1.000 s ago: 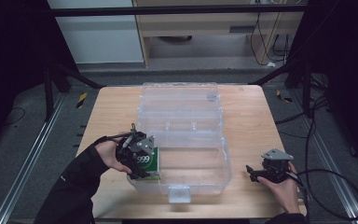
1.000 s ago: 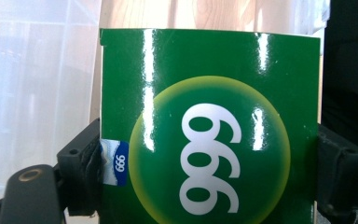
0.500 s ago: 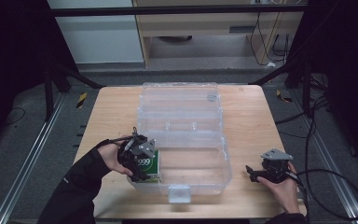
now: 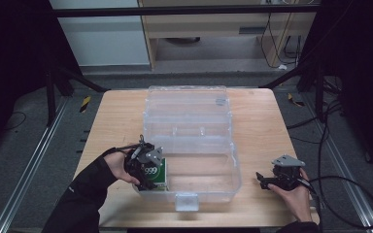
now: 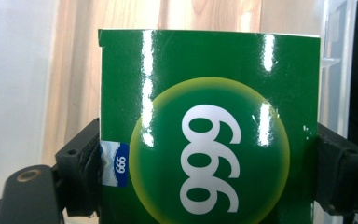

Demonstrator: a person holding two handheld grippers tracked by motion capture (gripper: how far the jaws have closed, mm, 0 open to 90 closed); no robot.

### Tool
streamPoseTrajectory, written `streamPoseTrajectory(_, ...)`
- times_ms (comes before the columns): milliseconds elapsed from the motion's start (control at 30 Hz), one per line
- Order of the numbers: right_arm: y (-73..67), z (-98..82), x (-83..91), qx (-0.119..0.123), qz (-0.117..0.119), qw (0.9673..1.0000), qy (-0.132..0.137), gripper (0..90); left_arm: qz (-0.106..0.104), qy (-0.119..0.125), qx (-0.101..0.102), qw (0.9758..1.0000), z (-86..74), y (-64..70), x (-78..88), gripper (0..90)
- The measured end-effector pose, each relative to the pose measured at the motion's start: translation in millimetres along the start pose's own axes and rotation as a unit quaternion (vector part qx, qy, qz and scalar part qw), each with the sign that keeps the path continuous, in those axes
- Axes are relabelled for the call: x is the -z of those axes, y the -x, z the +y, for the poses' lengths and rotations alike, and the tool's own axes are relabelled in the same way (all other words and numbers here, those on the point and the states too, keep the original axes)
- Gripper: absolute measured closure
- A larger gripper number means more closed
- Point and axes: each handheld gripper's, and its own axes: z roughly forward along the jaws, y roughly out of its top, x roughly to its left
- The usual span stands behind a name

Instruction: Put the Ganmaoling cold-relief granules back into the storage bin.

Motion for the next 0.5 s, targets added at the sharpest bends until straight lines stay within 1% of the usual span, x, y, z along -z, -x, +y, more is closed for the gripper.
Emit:
streamPoseTrajectory(67,0.5,0.1,-0.1,0.001,0.000,1.0000,0.001,2.1,-0.001,-0.004,-0.002,1.0000,0.1,-0.6,-2.3,14.1)
streamPoseTrajectory(100,0.5,0.1,-0.1,0.001,0.000,1.0000,0.001,2.1,-0.001,-0.002,0.002,1.0000,-0.1,-0.2,-3.8,14.1)
streamPoseTrajectory(200,0.3,-0.1,-0.1,0.001,-0.001,1.0000,0.001,2.1,0.000,-0.006,0.001,1.0000,-0.6,0.2,-7.5,14.1)
streamPoseTrajectory(300,0.3,0.0,-0.1,0.002,-0.001,1.0000,0.000,2.1,0.002,-0.007,-0.002,1.0000,-1.4,0.3,-7.7,14.1)
streamPoseTrajectory(367,0.2,0.0,0.0,0.001,-0.001,1.0000,0.000,2.1,0.003,-0.005,0.001,1.0000,-1.6,0.9,-8.5,14.0)
streamPoseTrajectory(500,0.2,0.1,-0.1,0.001,-0.001,1.0000,0.000,2.1,0.005,-0.005,0.001,1.0000,-1.9,1.3,-9.2,13.4)
